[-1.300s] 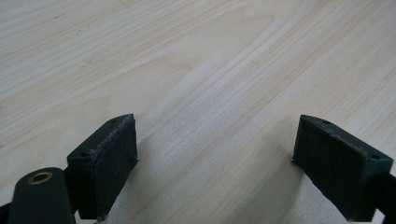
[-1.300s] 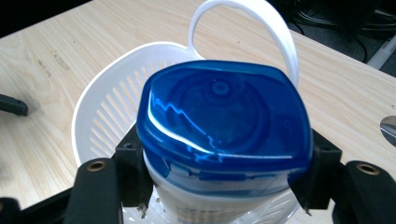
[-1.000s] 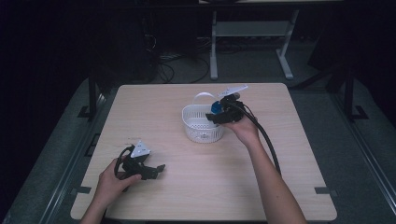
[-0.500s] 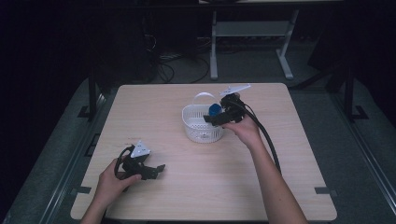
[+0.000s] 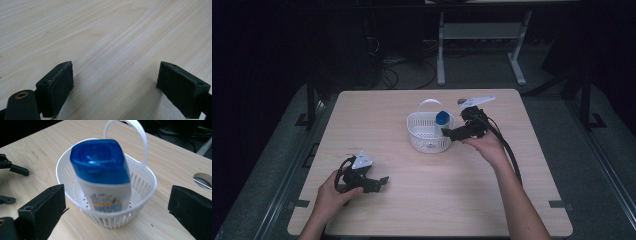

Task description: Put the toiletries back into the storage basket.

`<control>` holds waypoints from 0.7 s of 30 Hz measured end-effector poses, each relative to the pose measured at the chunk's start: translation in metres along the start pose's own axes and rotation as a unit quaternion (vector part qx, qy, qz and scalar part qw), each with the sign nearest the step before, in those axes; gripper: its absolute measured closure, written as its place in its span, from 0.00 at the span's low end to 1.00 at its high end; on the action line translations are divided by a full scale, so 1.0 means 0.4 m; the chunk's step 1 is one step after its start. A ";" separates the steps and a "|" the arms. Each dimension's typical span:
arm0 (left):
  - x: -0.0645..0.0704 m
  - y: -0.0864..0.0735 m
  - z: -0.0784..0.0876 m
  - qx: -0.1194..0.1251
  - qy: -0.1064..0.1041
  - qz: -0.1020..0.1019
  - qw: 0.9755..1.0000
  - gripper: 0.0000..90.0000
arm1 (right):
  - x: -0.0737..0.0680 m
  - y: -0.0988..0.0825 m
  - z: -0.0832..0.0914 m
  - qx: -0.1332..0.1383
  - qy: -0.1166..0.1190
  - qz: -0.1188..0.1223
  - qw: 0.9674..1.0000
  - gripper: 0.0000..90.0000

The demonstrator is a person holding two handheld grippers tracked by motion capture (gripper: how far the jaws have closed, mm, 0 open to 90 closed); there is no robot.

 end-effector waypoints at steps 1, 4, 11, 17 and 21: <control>0.000 0.000 0.000 0.001 0.000 0.001 1.000 0.15 | 0.001 -0.005 0.009 0.004 -0.003 -0.001 1.000 0.01; 0.000 0.000 0.000 0.000 -0.001 0.001 1.000 0.15 | -0.001 -0.021 0.035 0.013 -0.005 -0.008 1.000 0.01; -0.001 0.000 0.000 0.000 0.000 -0.002 1.000 0.15 | 0.000 -0.075 0.074 0.014 -0.013 -0.012 1.000 0.01; 0.000 0.000 -0.001 0.002 0.000 0.001 1.000 0.15 | 0.008 -0.129 0.103 0.019 -0.021 -0.026 0.999 0.01; 0.000 0.000 0.000 0.001 0.000 -0.001 1.000 0.15 | 0.012 -0.160 0.126 0.026 -0.027 -0.030 0.999 0.01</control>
Point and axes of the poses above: each handheld gripper's, and its own axes: z roughly backward along the jaws, y roughly out of its top, x roughly to its right, the point moved 8 cm from there along -z, roughly forward along the jaws, and after that the axes turned 10 degrees about y, right-handed, at the moved point
